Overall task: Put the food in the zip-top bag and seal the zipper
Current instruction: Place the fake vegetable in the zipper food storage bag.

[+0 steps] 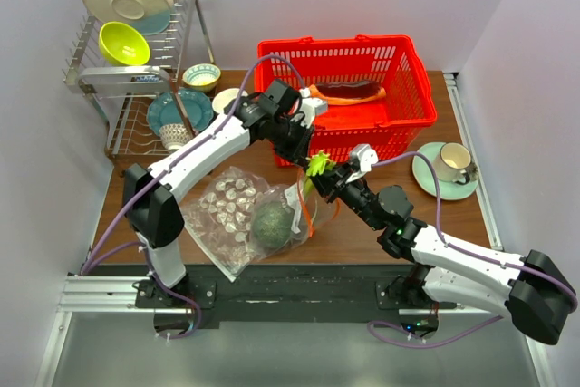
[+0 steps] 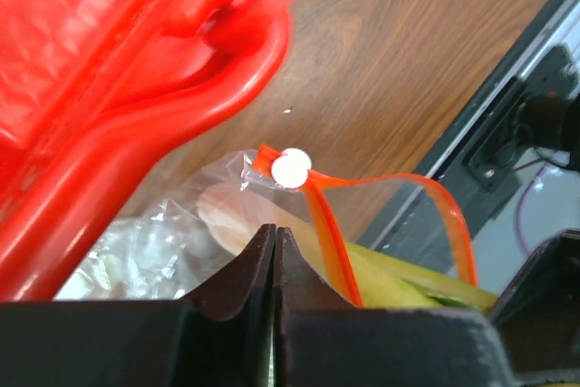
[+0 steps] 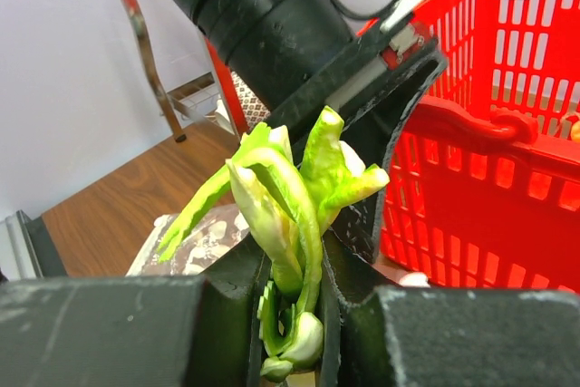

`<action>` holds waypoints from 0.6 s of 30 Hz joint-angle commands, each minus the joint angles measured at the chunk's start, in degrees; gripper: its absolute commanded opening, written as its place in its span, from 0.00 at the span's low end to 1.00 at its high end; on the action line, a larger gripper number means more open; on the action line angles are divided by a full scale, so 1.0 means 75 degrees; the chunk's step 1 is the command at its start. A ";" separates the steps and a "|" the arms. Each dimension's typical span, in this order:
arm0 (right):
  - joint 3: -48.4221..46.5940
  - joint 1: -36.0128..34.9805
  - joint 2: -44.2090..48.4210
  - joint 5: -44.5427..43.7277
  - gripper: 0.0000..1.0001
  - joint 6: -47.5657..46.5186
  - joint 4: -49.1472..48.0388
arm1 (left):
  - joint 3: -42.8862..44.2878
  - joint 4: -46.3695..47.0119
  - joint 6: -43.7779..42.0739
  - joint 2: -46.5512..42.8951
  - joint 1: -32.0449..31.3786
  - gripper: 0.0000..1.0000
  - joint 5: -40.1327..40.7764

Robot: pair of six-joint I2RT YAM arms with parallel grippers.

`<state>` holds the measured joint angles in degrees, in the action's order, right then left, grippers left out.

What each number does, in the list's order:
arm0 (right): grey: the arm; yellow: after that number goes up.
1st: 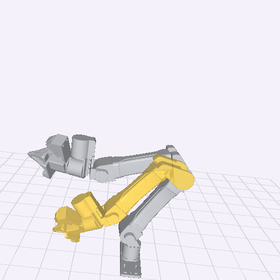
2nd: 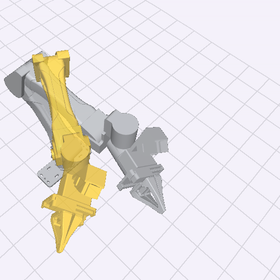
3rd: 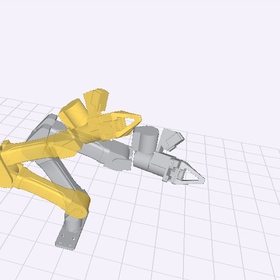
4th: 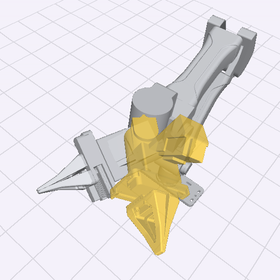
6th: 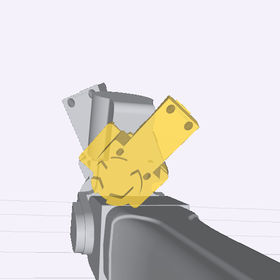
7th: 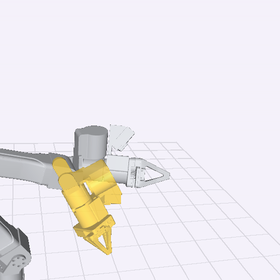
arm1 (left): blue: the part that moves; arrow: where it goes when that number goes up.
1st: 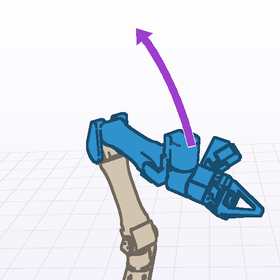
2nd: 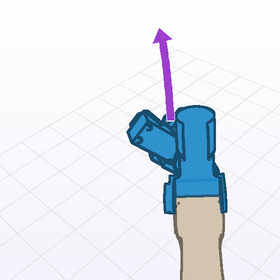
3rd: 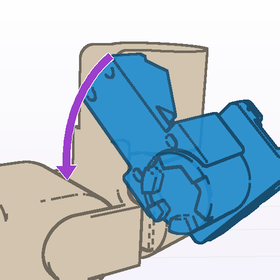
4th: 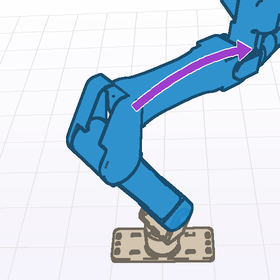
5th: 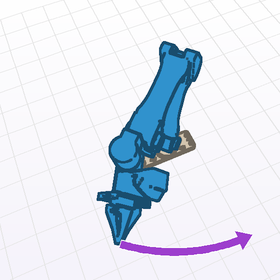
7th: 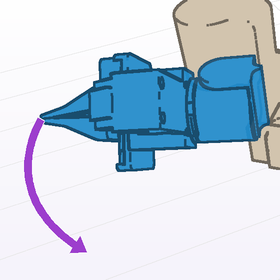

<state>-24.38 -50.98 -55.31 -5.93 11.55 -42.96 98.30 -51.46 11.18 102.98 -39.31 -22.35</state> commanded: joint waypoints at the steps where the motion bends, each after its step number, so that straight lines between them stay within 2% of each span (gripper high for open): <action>1: -0.0030 -0.0046 0.0179 -0.0263 0.00 -0.0005 -0.0518 | 0.0404 -0.0099 0.0067 -0.0124 -0.0020 0.00 0.0342; 8: -0.0229 -0.0035 0.0519 -0.0532 0.00 -0.0204 0.0241 | 0.1177 0.0041 0.0723 -0.0863 0.0085 0.00 0.1385; 12: -0.0405 -0.0035 0.0730 -0.0942 0.00 -0.0298 0.0782 | 0.1085 0.0298 0.1145 -0.1342 0.0097 0.00 0.1223; 15: -0.0137 -0.0035 0.0847 -0.0978 0.00 -0.0170 0.0538 | 0.0734 0.0615 0.1263 -0.1554 0.0097 0.00 0.0732; 16: 0.0027 -0.0035 0.0870 -0.0955 0.00 -0.0123 0.0444 | 0.0698 0.0592 0.1252 -0.1532 0.0085 0.16 0.0556; 18: 0.0098 -0.0035 0.0894 -0.1002 0.00 0.0006 0.0326 | 0.0674 0.0464 0.1147 -0.1392 0.0074 0.31 0.0098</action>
<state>-24.45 -51.00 -50.00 -11.03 10.50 -36.97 104.33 -49.47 18.41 92.55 -38.74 -15.31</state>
